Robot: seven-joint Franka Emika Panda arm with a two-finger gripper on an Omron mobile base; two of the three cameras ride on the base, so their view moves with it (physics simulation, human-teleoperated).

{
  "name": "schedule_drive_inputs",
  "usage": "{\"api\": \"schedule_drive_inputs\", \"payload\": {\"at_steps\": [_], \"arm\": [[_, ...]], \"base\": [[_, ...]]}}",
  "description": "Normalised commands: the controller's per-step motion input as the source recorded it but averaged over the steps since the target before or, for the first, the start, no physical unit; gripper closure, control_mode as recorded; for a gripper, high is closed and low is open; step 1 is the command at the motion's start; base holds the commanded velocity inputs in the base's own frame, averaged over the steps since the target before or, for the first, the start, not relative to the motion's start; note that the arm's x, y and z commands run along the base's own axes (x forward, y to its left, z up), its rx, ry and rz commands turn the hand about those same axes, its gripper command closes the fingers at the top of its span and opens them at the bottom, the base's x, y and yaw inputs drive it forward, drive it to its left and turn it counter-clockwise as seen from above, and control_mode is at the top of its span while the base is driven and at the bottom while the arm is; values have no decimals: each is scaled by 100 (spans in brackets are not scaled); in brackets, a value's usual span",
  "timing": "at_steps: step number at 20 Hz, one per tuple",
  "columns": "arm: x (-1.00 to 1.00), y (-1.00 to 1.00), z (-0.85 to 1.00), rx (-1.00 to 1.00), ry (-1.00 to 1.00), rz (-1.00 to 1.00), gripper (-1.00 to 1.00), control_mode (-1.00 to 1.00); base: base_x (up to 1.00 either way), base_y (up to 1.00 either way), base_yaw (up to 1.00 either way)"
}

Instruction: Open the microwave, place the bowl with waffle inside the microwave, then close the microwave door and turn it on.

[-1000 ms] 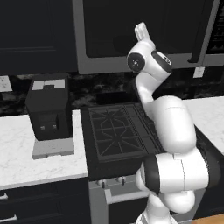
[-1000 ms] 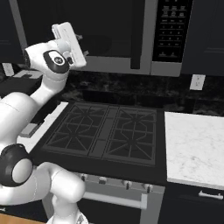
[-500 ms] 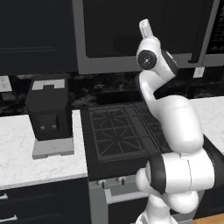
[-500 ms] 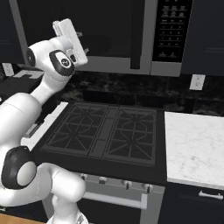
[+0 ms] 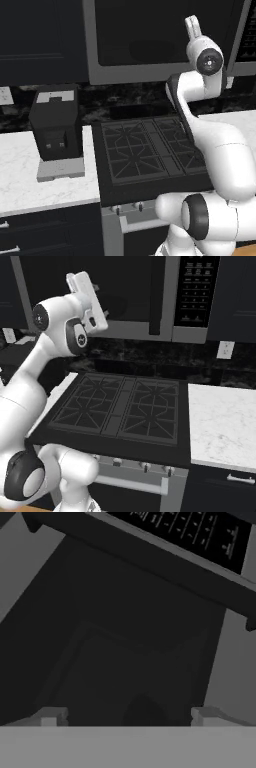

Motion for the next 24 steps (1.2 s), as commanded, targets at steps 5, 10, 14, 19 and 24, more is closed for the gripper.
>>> {"api": "schedule_drive_inputs", "payload": {"at_steps": [5,10,14,19,24], "arm": [[-51,-19,37,-2,40,2,-100,-100],[-56,-36,-1,-11,14,8,100,-100],[-61,-61,-27,-7,-4,19,100,-100],[-31,-75,-23,-4,0,24,100,-100],[-23,-30,-15,-18,0,21,100,-100]], "base": [[0,0,0],[0,0,0],[0,0,0],[0,0,0],[0,0,0]]}}
